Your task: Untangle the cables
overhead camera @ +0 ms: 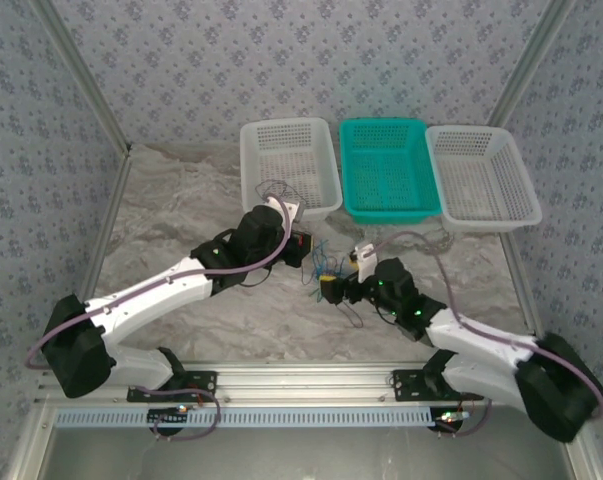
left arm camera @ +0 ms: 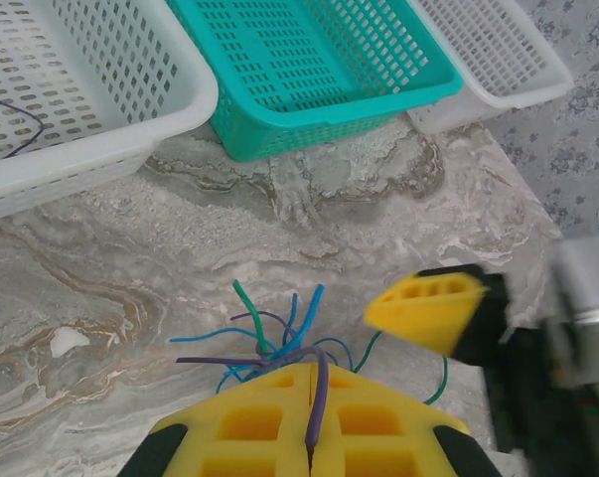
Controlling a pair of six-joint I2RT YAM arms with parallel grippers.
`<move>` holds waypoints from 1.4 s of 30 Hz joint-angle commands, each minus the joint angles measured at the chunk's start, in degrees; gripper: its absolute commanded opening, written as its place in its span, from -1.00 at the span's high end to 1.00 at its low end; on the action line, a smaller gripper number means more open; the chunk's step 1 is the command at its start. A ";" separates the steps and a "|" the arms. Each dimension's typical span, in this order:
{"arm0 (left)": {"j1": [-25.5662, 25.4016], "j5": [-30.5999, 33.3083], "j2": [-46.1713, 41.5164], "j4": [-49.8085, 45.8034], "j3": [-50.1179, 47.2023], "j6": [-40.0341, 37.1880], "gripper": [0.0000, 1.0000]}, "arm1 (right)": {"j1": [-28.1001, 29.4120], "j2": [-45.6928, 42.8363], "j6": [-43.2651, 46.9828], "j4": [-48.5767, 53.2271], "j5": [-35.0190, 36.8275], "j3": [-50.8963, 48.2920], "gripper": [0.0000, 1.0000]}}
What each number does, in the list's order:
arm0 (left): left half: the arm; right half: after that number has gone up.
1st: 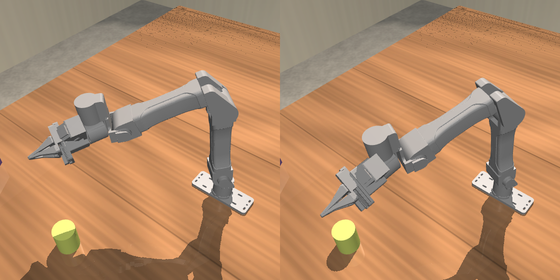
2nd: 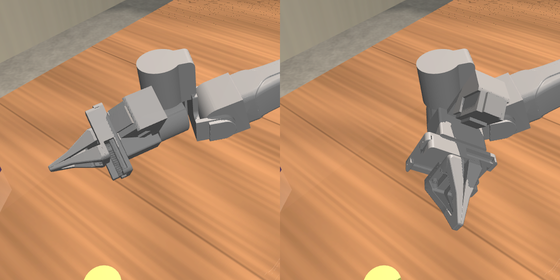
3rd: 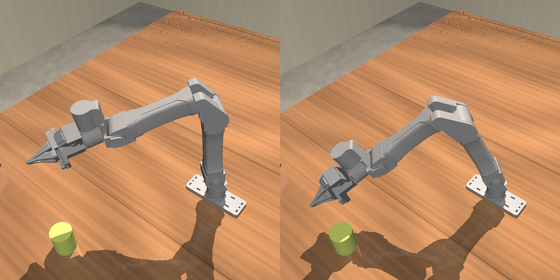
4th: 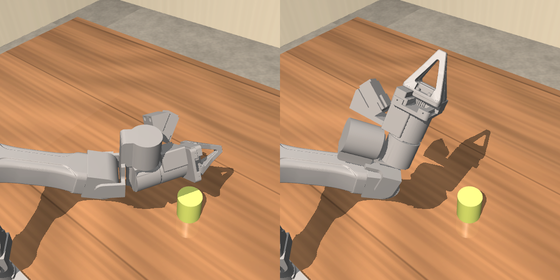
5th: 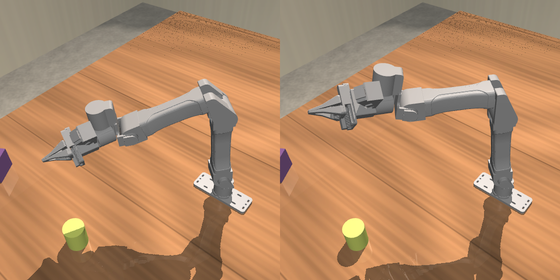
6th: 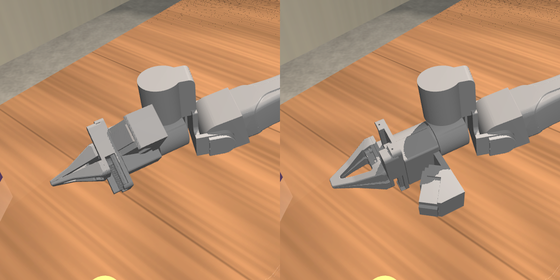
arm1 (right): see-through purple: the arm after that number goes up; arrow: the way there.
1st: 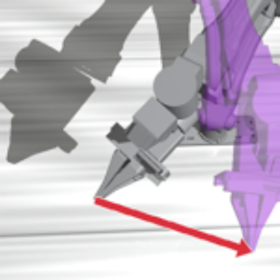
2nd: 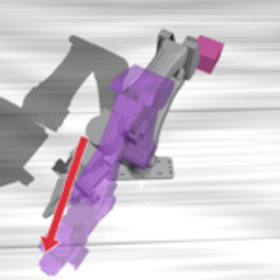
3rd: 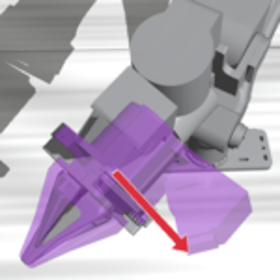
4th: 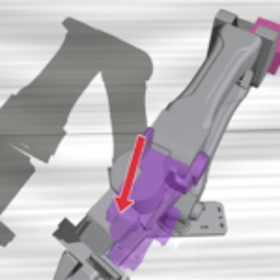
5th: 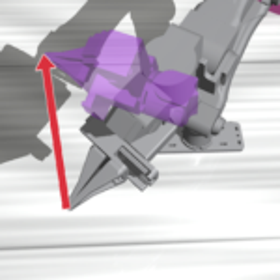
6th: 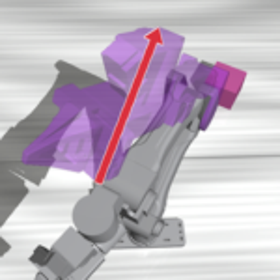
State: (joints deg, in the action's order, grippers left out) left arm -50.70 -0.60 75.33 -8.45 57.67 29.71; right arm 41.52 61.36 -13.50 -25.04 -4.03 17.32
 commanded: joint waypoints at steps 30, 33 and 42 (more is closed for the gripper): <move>25.73 -8.68 -13.28 -22.64 23.86 -3.14 1.00 | -0.66 32.81 -10.52 -35.12 18.55 -6.39 0.80; 30.55 -11.08 -12.36 -21.24 26.94 -2.03 1.00 | -0.32 31.03 -10.72 -34.13 20.15 -7.06 0.80; 38.13 -17.88 -1.37 -20.22 41.68 1.22 1.00 | -0.04 27.48 -10.90 -30.82 21.49 -7.74 0.81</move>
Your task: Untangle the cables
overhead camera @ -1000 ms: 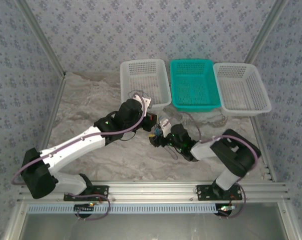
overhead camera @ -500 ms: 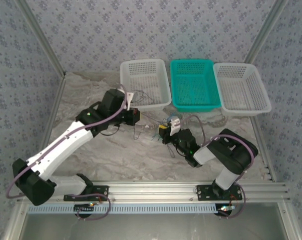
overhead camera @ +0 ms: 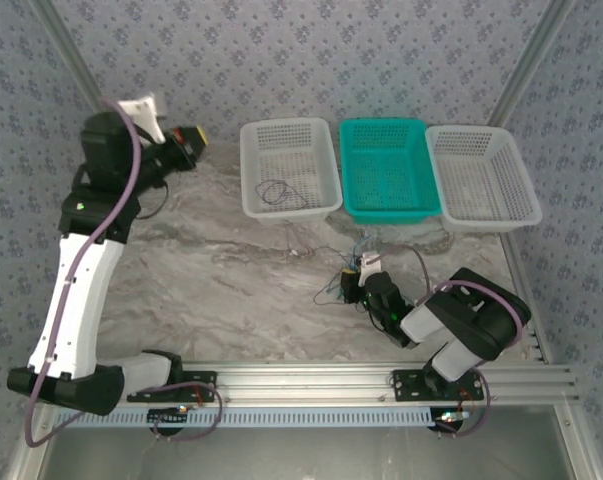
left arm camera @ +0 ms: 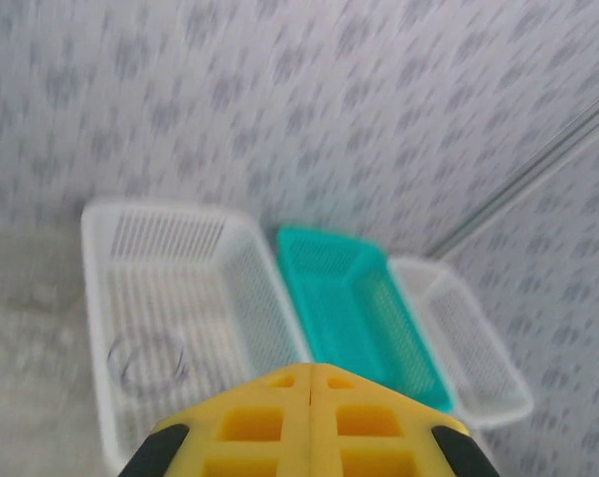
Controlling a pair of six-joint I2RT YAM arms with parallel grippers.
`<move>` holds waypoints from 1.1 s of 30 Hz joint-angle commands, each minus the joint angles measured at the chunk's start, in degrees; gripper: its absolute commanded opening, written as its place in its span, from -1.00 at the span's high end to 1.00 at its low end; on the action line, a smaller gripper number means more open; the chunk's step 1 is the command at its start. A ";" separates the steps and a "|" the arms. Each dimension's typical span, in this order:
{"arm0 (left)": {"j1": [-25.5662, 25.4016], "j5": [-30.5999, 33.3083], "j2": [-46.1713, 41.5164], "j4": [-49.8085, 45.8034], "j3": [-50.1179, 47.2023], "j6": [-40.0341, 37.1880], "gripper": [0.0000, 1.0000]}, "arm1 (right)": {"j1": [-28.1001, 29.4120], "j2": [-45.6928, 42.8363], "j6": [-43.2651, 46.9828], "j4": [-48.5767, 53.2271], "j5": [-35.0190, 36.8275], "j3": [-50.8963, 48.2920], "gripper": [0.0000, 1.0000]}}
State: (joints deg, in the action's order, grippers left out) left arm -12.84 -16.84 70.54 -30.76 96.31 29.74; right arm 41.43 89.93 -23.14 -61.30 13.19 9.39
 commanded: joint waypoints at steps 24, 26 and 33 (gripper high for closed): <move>-30.47 -5.76 -8.69 31.99 -43.68 -42.07 -0.41 | -2.17 -39.15 15.99 41.05 -19.61 8.73 0.83; -30.67 -8.70 -5.90 32.98 -43.07 -42.26 -0.38 | -2.17 -41.27 17.25 43.27 -21.84 9.60 0.83; -33.00 -10.30 5.10 39.43 -40.34 -47.25 -0.34 | -2.35 -43.41 17.35 44.99 -28.53 11.68 0.83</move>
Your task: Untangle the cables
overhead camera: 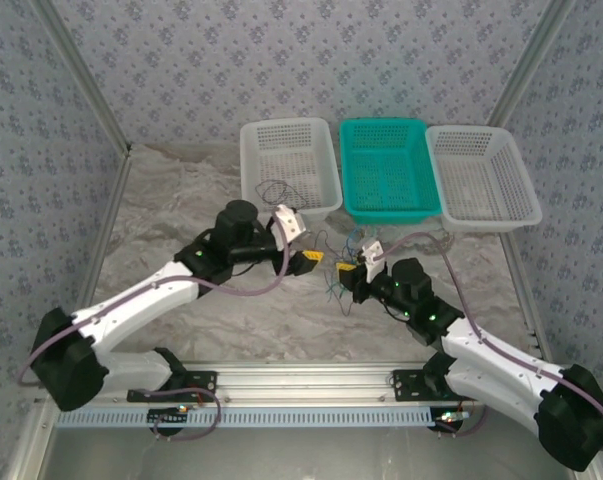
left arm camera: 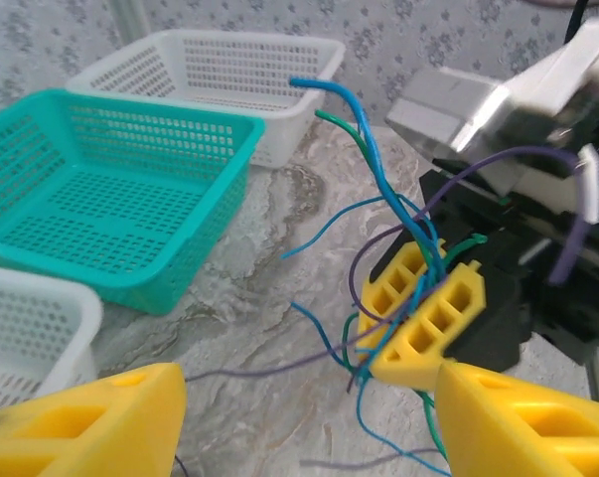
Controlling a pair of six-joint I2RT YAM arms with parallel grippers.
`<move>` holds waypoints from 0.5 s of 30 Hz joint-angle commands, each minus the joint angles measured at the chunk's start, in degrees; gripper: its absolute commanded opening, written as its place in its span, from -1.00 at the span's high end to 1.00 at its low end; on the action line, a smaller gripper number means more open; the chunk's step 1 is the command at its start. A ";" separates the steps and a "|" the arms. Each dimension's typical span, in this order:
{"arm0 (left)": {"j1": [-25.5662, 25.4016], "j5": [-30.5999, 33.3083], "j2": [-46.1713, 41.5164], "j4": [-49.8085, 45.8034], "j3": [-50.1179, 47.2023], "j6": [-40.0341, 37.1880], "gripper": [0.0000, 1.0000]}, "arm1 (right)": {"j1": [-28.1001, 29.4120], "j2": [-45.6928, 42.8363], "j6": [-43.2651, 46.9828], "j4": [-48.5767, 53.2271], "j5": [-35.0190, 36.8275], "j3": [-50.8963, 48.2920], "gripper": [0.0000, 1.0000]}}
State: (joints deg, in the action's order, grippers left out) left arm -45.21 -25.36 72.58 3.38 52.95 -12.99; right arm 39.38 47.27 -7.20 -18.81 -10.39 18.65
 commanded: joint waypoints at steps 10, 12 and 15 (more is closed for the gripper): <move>-0.24 -9.13 11.64 -1.05 7.91 -10.49 -0.13 | -0.44 -1.02 1.05 2.81 -5.78 4.94 0.82; -0.04 -9.59 11.98 -1.27 7.70 -10.39 -0.08 | -0.53 -0.87 1.05 3.06 -5.05 5.28 0.82; 0.46 -9.71 11.99 -2.06 7.10 -10.70 -0.04 | -0.78 -1.04 0.96 3.43 -4.19 5.55 0.83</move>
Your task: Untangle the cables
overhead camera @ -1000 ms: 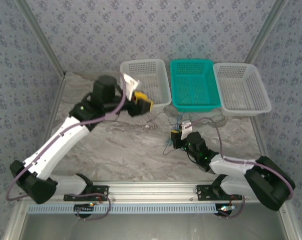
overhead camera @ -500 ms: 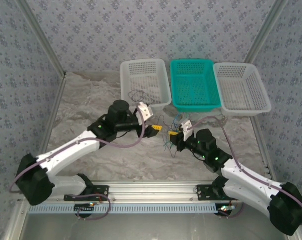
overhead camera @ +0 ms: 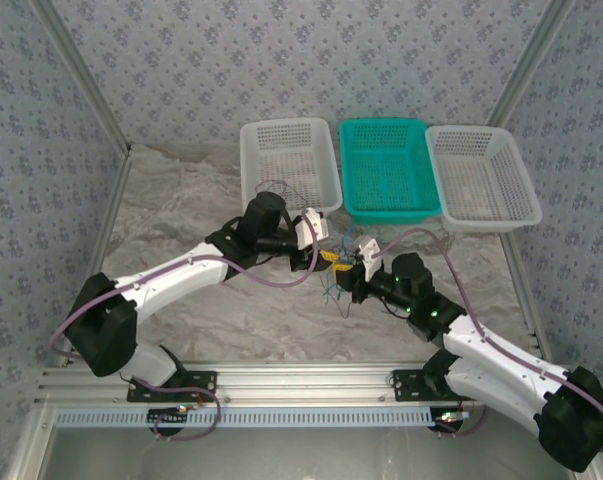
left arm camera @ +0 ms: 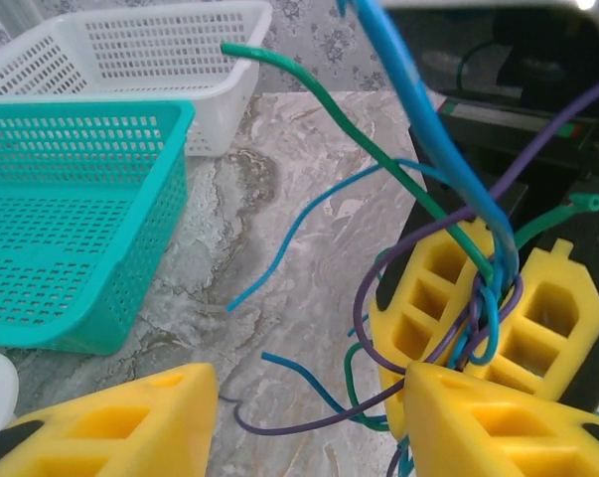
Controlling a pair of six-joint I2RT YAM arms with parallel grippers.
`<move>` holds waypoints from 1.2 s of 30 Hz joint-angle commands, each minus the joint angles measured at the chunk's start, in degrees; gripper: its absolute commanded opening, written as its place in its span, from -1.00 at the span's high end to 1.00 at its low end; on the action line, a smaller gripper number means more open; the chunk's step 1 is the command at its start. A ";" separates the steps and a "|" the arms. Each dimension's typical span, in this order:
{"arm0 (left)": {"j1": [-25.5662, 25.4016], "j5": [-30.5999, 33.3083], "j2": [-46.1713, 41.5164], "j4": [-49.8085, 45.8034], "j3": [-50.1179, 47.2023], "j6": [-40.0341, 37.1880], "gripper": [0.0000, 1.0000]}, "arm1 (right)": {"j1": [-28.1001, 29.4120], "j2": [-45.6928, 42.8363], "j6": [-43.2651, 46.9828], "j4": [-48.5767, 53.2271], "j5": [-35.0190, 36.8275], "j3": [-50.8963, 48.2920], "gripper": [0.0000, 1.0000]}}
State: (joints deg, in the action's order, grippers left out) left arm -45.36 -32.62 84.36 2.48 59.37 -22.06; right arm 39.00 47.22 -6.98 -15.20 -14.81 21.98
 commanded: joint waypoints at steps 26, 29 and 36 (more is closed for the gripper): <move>1.31 -0.02 1.18 10.35 -2.02 4.40 1.00 | -2.40 -0.92 -2.94 -1.59 3.39 0.85 0.79; 1.77 0.89 -3.04 13.74 -4.09 9.21 1.00 | -2.77 -0.11 -5.90 -0.42 10.82 -1.16 0.75; 1.72 5.84 -11.87 15.92 -6.90 16.63 1.00 | -3.32 7.34 -14.64 -2.28 19.62 -9.29 0.46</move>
State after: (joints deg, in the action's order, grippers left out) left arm -44.77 -30.83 77.52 12.08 52.45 -9.96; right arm 36.56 51.59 -15.79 -20.80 -3.22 16.64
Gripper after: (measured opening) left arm 0.056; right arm 0.264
